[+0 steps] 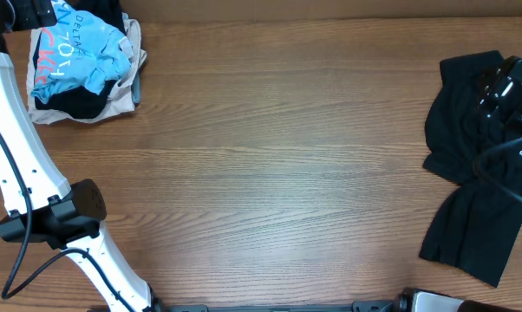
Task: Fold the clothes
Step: 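Release the T-shirt on the pile and lower the right arm to rest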
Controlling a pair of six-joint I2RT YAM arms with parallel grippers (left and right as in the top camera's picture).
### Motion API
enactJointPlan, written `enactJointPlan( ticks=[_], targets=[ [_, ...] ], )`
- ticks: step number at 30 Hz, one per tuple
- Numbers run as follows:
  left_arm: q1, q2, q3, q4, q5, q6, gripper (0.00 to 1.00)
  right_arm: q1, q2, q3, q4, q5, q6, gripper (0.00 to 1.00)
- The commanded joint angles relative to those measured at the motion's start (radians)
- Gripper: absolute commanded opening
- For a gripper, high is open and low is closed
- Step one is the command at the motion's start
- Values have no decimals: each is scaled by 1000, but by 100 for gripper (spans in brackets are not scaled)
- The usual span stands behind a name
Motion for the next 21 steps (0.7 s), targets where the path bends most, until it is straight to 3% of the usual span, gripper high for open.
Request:
enactJointPlan(
  ticks=[1, 10, 16, 21],
  targets=[
    [3, -5, 2, 1, 8, -3, 100, -4, 15, 11, 2, -9, -1, 100],
    [3, -5, 2, 1, 7, -3, 100, 36, 74, 9, 20, 3, -2, 100],
    [3, -5, 2, 1, 8, -3, 100, 210, 37, -73, 216, 198, -2, 100],
    [3, -5, 2, 1, 8, -3, 100, 239, -52, -272, 419, 164, -2, 100]
  ],
)
